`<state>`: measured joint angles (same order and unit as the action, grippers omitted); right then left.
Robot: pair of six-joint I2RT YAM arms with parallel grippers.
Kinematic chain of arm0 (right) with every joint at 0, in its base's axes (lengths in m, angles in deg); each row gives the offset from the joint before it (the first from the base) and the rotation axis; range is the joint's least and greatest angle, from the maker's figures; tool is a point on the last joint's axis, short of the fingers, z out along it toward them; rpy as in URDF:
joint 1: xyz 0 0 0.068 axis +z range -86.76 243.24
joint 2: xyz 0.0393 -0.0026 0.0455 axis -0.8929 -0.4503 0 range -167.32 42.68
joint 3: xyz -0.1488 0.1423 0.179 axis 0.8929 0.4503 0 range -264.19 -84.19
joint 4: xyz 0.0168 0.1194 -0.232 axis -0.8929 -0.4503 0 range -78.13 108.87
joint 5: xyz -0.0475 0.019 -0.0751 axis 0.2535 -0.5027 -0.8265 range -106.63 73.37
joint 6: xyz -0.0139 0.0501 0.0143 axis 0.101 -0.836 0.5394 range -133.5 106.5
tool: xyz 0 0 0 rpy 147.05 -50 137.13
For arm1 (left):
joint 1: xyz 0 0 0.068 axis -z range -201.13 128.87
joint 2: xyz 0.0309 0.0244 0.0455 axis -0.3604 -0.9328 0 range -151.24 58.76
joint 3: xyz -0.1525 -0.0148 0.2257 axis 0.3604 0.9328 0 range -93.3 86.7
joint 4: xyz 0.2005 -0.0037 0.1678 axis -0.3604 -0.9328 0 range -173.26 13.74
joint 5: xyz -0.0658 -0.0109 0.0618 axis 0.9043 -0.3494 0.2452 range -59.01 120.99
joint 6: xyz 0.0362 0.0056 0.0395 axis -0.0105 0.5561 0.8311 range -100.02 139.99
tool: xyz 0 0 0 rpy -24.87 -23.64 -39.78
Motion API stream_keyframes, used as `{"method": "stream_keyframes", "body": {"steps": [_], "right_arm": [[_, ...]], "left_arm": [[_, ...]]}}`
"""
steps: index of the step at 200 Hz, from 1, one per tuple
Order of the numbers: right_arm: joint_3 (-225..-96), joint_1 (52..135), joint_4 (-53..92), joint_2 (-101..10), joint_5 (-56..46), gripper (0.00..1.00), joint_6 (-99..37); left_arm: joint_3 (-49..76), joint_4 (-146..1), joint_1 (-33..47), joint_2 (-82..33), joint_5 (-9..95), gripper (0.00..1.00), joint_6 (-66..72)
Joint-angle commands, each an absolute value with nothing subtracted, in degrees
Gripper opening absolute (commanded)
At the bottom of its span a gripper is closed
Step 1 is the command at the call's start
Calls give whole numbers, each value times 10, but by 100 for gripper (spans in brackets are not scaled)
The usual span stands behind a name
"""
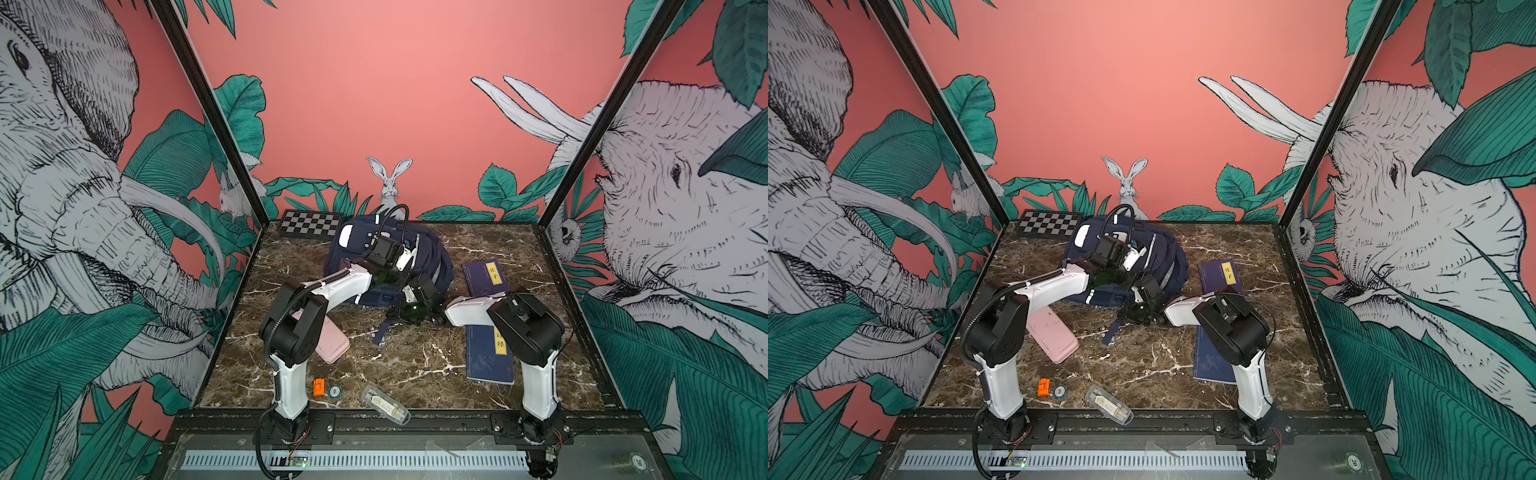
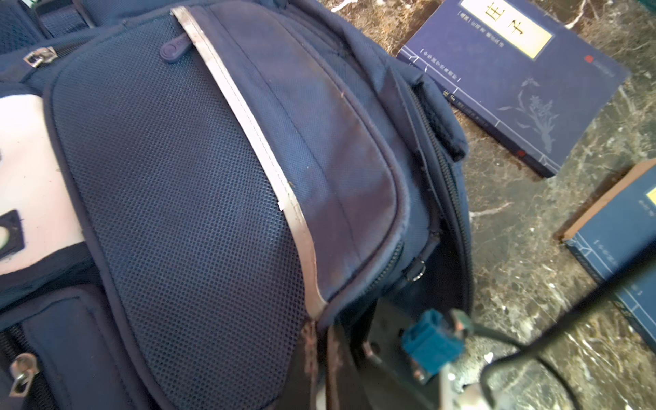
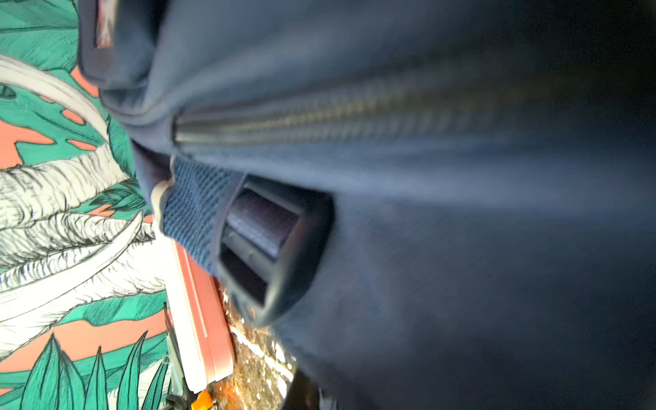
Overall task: Pack books, pencil case, and school supplies into a backpack
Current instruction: Unzip the student bag at the top-center of the table, then rotate the student bag at the top-center of the table.
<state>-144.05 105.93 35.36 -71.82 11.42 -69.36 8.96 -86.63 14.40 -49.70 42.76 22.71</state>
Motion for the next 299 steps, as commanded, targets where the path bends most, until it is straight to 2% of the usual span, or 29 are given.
{"method": "stream_keyframes", "body": {"steps": [1,29,74,117,147,212,251,282,299], "right_arm": [[-1419,1074,383,-715,145,22,-680],[-1384,1042,320,-656,118,38,-631],[-1344,1001,208,-547,92,45,-561],[-1345,976,44,-444,4,45,-478],[-1346,919,38,-417,-9,41,-451],[-1455,840,27,-485,-61,41,-417],[-1551,819,-17,-598,-93,43,-410],[-1589,813,6,-653,-21,45,-426],[-1590,813,10,-665,-3,41,-431]], "left_arm": [[87,-820,172,-430,514,0,209],[112,-841,172,-408,483,0,236],[149,-850,173,-396,451,0,246],[159,-869,173,-385,416,0,261],[170,-864,178,-377,414,0,265],[250,-815,181,-327,367,0,293],[283,-778,182,-310,373,0,288],[294,-763,182,-306,388,0,287],[296,-760,182,-306,385,0,288]]}}
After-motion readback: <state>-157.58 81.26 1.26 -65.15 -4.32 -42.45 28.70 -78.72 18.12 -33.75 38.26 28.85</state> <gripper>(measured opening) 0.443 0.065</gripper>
